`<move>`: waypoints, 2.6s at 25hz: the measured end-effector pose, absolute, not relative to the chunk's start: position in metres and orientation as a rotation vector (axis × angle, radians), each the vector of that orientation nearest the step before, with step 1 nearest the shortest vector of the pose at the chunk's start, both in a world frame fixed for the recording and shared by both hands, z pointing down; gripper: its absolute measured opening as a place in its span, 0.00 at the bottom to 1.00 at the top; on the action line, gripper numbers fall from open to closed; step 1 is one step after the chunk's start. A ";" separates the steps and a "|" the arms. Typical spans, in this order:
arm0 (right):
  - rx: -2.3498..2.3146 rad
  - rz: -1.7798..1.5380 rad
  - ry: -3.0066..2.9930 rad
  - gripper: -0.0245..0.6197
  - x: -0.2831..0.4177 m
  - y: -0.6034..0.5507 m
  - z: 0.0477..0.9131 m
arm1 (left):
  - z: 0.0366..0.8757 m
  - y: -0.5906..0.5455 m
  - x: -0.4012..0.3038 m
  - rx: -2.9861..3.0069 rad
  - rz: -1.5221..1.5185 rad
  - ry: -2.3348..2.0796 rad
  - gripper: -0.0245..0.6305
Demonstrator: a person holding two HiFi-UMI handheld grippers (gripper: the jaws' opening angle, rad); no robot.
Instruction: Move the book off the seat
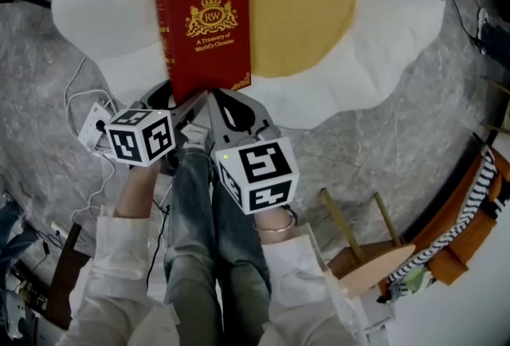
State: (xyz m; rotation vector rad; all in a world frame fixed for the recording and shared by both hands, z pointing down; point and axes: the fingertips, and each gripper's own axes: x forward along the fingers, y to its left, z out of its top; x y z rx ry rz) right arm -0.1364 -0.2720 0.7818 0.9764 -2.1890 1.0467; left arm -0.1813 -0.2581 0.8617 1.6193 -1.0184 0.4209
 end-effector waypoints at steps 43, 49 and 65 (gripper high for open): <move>1.064 0.987 -2.242 0.06 -0.116 -0.279 0.719 | 0.780 -0.296 -0.174 1.595 0.109 -1.054 0.43; 1.095 0.969 -2.252 0.06 -0.109 -0.286 0.694 | 0.753 -0.303 -0.157 1.671 0.156 -0.990 0.42; 1.297 0.965 -2.240 0.06 -0.066 -0.305 0.592 | 0.643 -0.310 -0.131 1.733 0.165 -0.915 0.41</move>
